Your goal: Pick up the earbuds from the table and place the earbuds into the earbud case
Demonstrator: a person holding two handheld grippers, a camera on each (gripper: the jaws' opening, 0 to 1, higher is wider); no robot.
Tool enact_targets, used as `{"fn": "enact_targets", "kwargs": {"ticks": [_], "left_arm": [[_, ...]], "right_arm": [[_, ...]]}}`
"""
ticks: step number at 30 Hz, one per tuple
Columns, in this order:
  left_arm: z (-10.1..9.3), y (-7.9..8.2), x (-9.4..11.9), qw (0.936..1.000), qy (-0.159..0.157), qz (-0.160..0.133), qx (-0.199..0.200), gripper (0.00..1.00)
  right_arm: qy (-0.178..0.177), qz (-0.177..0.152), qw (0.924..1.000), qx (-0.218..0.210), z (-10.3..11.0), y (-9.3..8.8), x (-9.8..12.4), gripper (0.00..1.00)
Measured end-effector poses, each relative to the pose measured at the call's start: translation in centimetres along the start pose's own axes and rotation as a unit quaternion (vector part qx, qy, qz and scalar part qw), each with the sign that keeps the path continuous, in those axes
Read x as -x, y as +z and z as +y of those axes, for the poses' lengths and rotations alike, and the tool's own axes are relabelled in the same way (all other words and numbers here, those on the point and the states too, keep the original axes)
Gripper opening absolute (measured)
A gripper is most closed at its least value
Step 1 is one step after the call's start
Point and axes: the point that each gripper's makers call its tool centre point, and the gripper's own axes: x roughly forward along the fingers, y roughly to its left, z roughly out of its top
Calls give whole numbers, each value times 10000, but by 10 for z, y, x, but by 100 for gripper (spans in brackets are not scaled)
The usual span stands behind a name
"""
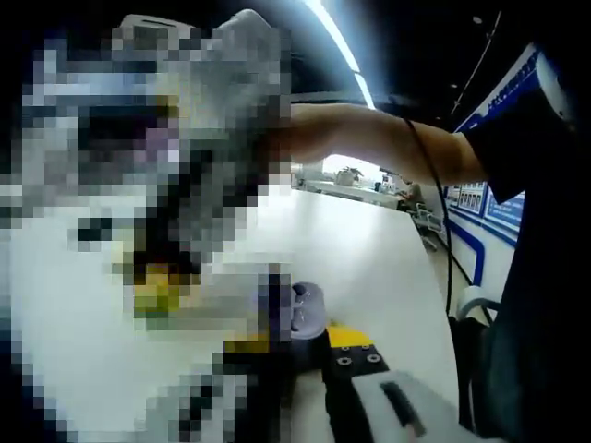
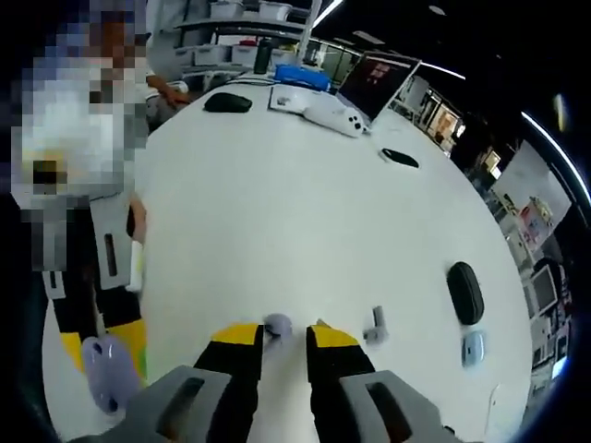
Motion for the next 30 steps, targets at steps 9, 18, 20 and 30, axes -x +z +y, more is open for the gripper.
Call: {"fn": "enact_targets", "kwargs": {"ticks": [9,18,20,30], "left_arm": [[-1,0,0,10000,-19,1,-17,19],[-2,0,1,10000,-38,-3,-11,19],[-2,0,1,10000,-42,-5,-2,19],[-2,0,1,10000,-44,-11,11,19]], "right_arm": [[-151,132,9997,106,-10,-11,6,18],[-334,-23,9990,288,-22,-10,4,17],[-351,-5,9988,335,-23,-12,5,17],[88,116,9832,1819,8,-9,11,17]]}}
